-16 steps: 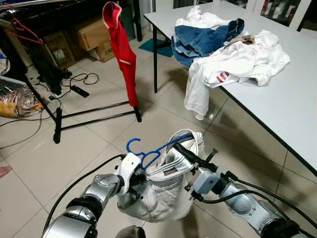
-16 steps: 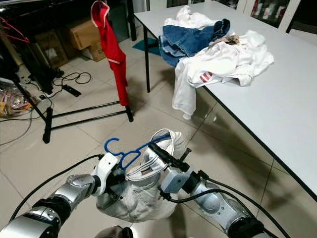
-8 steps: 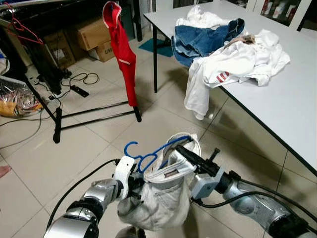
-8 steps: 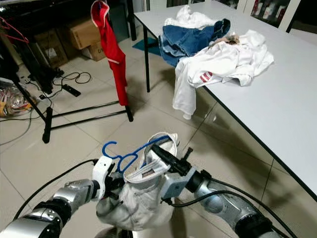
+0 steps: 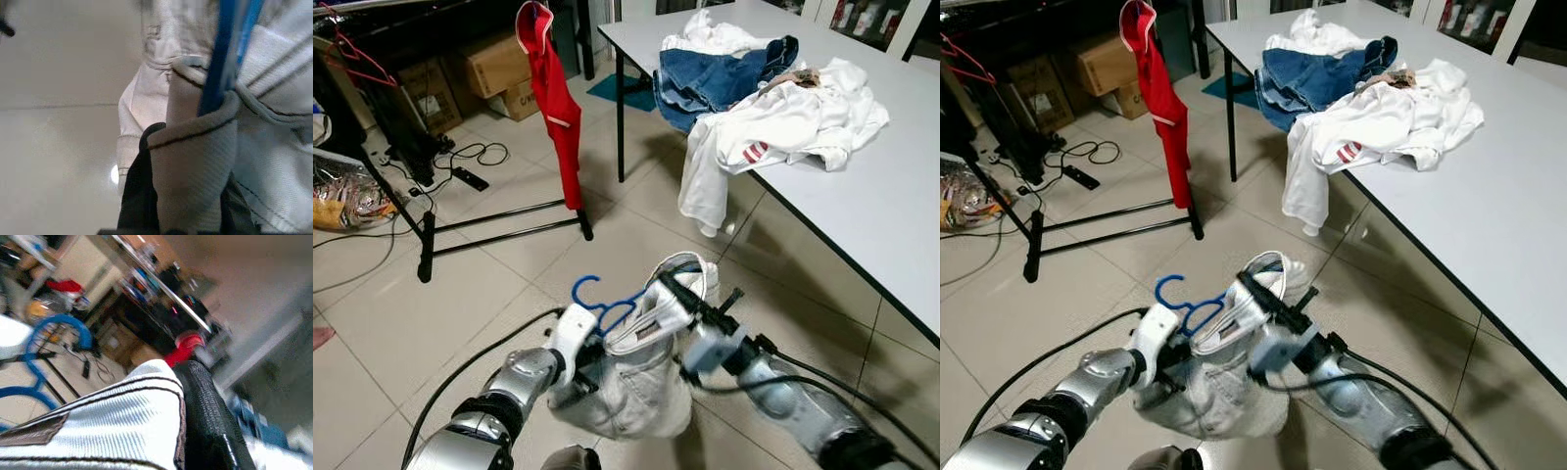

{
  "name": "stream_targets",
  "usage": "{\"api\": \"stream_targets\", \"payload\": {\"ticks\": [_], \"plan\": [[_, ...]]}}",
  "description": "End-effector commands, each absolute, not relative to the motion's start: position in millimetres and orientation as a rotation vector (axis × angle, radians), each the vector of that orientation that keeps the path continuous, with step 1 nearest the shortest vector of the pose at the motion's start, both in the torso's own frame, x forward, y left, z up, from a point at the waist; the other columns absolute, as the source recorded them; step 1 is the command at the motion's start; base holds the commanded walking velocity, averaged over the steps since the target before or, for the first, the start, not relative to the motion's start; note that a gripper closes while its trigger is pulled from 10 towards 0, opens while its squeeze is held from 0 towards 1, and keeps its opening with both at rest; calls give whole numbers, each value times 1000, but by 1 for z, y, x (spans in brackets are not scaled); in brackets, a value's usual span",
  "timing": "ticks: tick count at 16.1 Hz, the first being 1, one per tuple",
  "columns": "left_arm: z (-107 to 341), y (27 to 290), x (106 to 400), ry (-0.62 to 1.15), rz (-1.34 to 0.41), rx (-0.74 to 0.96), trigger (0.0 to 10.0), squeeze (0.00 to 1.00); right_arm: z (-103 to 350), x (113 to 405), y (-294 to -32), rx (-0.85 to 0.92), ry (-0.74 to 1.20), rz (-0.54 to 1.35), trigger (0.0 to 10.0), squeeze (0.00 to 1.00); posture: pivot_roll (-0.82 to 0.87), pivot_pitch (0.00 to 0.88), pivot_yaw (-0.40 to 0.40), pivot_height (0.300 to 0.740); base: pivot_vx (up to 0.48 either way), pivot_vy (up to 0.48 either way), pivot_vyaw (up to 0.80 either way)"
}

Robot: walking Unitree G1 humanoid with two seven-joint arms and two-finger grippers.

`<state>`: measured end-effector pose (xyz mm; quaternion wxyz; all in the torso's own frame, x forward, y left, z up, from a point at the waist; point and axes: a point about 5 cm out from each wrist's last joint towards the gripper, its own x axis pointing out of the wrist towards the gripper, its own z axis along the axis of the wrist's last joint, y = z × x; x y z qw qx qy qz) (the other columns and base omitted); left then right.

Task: Hang hanger

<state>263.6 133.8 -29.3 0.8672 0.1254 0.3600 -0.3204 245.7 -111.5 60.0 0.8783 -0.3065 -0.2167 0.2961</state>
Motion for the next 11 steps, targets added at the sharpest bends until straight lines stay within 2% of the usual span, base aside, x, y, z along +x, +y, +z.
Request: {"api": "stream_targets", "payload": {"ticks": [1, 4, 8, 11], "plan": [[-39, 143, 252, 809, -696, 394, 10000, 0, 77, 263, -115, -621, -498, 528, 10000, 0, 16, 0, 78, 740, 0, 0, 0], [-44, 150, 247, 852, -754, 523, 10000, 0, 64, 271, -118, -749, -422, 521, 10000, 0, 11, 0, 80, 740, 0, 0, 0], [-45, 160, 245, 883, -710, 526, 10000, 0, 45, 284, -140, -879, -249, 386, 10000, 0, 20, 0, 75, 740, 0, 0, 0], [-44, 166, 248, 865, -627, 513, 10000, 0, 34, 281, -146, -912, -188, 381, 10000, 0, 27, 0, 72, 740, 0, 0, 0]]}}
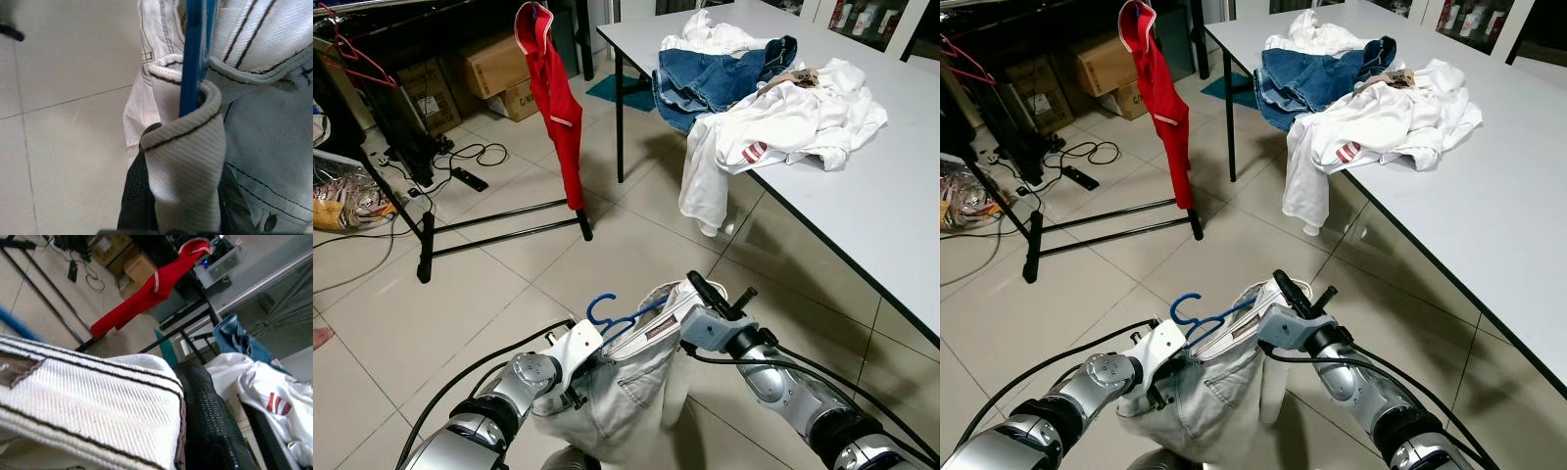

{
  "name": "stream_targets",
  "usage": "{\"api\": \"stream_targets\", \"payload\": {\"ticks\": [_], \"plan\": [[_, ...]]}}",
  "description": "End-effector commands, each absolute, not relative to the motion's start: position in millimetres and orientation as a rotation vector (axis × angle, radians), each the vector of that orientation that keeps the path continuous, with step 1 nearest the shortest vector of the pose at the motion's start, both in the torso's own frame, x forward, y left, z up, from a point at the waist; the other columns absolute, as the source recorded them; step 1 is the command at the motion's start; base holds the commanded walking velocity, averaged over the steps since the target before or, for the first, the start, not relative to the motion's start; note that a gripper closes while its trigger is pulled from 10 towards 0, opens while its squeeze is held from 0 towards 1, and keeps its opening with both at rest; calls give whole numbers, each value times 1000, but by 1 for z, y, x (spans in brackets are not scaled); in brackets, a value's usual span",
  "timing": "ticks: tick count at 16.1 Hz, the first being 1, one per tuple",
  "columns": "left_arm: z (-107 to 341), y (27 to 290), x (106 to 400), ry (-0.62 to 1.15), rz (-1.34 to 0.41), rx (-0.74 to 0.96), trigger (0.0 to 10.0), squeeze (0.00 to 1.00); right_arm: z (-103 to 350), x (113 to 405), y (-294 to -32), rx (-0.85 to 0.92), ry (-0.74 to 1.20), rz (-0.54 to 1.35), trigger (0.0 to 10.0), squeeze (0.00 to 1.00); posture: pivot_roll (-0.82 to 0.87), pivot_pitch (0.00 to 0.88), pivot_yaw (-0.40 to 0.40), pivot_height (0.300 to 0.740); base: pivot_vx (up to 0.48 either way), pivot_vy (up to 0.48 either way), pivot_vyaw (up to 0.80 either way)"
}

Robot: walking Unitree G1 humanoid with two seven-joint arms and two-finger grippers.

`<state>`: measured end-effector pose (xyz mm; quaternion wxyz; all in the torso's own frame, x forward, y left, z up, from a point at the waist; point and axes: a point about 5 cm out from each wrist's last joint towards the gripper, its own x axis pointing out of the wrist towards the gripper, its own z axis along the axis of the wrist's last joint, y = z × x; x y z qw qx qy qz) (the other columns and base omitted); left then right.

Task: Hang hanger

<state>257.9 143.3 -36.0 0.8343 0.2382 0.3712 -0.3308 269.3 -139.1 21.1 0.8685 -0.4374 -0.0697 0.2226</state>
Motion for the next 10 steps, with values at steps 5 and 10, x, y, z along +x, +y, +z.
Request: {"api": "stream_targets", "payload": {"ticks": [5, 10], "plan": [[-40, 172, 254, 823, -524, 451, 10000, 0, 15, 276, -173, -986, -30, 240, 10000, 0, 27, 0, 69, 740, 0, 0, 0], [-47, 157, 242, 856, -656, 392, 10000, 0, 28, 286, -174, -941, -100, 136, 10000, 0, 28, 0, 71, 740, 0, 0, 0]]}}
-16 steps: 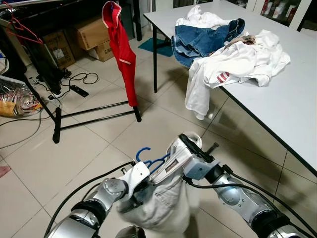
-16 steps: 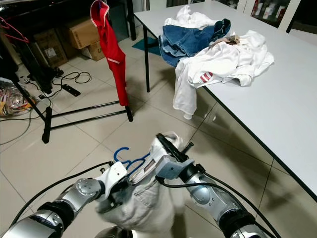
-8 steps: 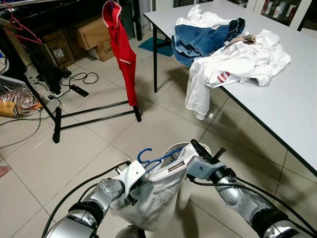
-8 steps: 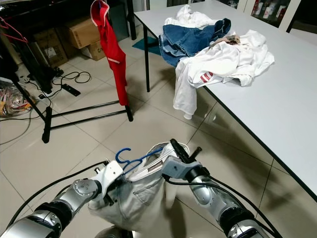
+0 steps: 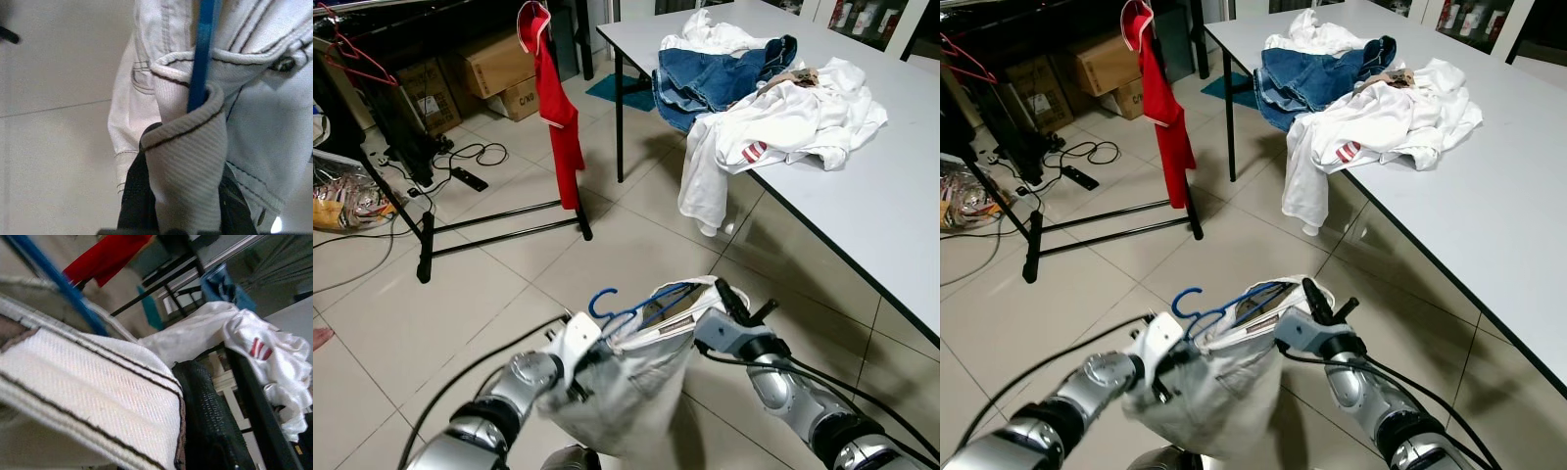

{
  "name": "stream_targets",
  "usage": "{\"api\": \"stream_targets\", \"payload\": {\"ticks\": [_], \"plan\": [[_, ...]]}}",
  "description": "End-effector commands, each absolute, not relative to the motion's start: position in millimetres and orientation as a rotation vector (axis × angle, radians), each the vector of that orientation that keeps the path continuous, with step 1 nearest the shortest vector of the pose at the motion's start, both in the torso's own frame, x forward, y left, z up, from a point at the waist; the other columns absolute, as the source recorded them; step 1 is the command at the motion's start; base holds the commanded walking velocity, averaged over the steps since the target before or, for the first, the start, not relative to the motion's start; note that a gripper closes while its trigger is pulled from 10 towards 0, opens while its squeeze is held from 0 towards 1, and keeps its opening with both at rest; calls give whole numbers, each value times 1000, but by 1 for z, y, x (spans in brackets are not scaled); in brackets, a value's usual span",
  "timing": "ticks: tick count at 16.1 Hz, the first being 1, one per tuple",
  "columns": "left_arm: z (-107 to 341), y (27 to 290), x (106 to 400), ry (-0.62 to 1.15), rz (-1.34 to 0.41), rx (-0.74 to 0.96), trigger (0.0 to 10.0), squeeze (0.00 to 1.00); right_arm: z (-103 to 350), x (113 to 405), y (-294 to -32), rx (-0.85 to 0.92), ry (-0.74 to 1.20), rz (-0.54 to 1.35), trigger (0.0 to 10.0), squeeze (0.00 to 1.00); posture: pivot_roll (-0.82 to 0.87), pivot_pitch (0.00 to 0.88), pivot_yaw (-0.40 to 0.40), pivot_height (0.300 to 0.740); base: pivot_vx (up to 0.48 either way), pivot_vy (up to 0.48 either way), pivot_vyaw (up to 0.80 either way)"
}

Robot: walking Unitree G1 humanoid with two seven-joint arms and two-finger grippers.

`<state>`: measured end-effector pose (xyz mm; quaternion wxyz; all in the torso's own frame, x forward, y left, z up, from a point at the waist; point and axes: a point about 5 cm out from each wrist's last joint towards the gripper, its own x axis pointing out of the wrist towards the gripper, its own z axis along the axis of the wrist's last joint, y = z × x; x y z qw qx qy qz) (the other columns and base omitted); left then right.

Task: Hang hanger

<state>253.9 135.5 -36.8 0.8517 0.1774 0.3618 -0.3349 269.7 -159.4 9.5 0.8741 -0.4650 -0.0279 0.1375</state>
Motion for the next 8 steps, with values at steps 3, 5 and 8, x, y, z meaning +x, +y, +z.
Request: {"api": "stream_targets", "payload": {"ticks": [3, 5, 8], "plan": [[-53, 155, 233, 908, -649, 309, 10000, 0, 70, 283, -146, -669, -441, 200, 10000, 0, 26, 0, 75, 740, 0, 0, 0], [-55, 158, 230, 931, -623, 270, 10000, 0, 87, 279, -137, -500, -522, 237, 10000, 0, 25, 0, 76, 740, 0, 0, 0], [-56, 161, 229, 945, -611, 256, 10000, 0, 96, 270, -126, -388, -581, 328, 10000, 0, 16, 0, 80, 740, 0, 0, 0]]}}
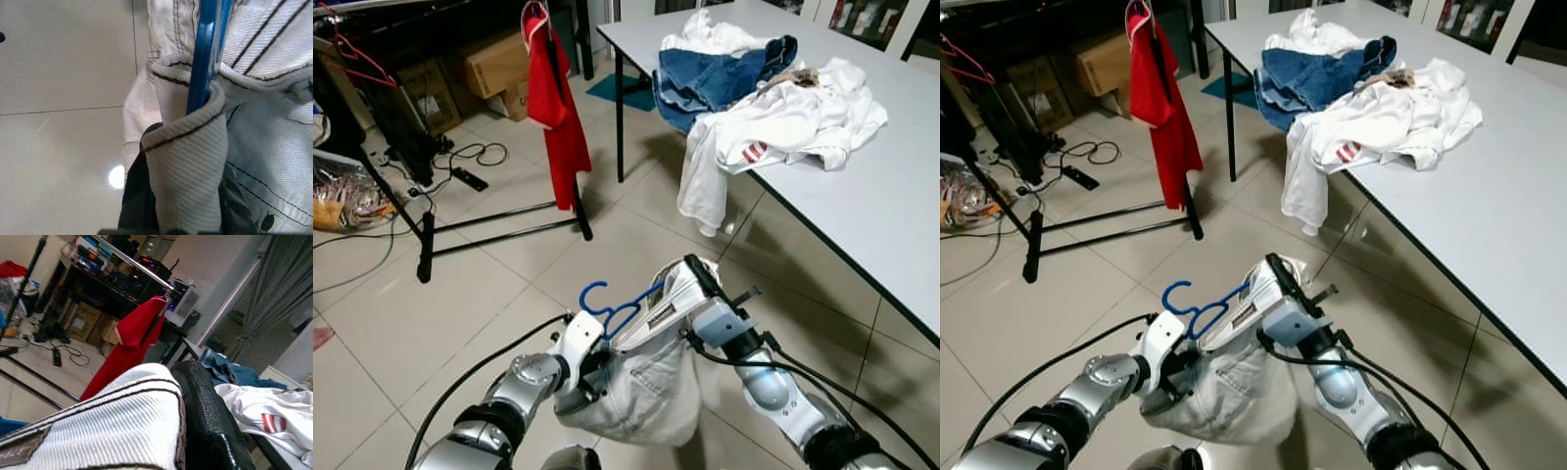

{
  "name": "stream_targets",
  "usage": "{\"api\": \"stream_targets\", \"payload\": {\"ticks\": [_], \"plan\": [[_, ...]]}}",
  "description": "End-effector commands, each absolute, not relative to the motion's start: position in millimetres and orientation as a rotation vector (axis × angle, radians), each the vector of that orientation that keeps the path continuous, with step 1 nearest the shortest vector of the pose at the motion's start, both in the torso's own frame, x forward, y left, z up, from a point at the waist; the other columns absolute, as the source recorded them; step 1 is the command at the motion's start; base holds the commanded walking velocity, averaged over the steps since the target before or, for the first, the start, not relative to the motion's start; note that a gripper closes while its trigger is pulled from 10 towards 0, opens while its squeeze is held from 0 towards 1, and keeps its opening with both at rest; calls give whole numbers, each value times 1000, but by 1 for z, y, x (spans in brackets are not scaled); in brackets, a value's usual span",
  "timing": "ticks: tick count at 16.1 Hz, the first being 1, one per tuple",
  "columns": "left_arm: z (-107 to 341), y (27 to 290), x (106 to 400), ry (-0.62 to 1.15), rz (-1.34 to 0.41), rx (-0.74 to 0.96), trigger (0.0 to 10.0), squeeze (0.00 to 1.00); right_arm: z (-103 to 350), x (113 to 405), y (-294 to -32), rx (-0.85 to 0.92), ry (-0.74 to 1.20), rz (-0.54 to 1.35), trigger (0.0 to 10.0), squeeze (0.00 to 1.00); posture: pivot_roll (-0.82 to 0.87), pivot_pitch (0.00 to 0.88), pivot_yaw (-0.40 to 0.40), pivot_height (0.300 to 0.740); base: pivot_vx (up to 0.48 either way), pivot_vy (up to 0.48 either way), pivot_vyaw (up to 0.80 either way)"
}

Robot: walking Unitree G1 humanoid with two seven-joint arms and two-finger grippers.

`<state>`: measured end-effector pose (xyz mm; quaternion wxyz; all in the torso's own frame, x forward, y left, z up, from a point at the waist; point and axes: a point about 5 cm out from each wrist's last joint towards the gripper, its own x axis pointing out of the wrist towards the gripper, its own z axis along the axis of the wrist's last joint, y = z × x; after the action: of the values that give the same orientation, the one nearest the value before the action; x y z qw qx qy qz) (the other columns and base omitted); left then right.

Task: Hang hanger

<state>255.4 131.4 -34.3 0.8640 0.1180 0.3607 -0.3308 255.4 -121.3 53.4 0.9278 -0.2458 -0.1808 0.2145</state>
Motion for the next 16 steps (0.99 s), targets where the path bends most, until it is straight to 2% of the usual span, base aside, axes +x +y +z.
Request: {"api": "stream_targets", "payload": {"ticks": [1, 2, 6, 11, 14, 15, 16], "plan": [[-56, 161, 229, 947, -612, 256, 10000, 0, 96, 268, -123, -376, -585, 353, 10000, 0, 16, 0, 80, 740, 0, 0, 0], [-57, 161, 228, 958, -612, 257, 10000, 0, 95, 258, -114, -367, -607, 486, 10000, 0, 11, 0, 81, 740, 0, 0, 0], [-59, 166, 224, 1007, -558, 169, 10000, 0, 104, 254, -110, -413, -667, 591, 10000, 0, 10, 0, 84, 740, 0, 0, 0], [-63, 173, 219, 1038, -494, 162, 10000, 0, 104, 241, -107, -517, -704, 770, 10000, 0, 12, 0, 84, 740, 0, 0, 0], [-56, 178, 233, 970, -354, 174, 10000, 0, 94, 241, -116, -559, -647, 737, 10000, 0, 18, 2, 82, 740, 0, 0, 0], [-45, 179, 250, 869, -246, 138, 10000, 0, 94, 243, -120, -570, -638, 692, 10000, 0, 16, 2, 83, 740, 0, 0, 0], [-41, 178, 256, 830, -211, 111, 10000, 0, 94, 244, -121, -574, -637, 674, 10000, 0, 16, 2, 83, 740, 0, 0, 0]]}}
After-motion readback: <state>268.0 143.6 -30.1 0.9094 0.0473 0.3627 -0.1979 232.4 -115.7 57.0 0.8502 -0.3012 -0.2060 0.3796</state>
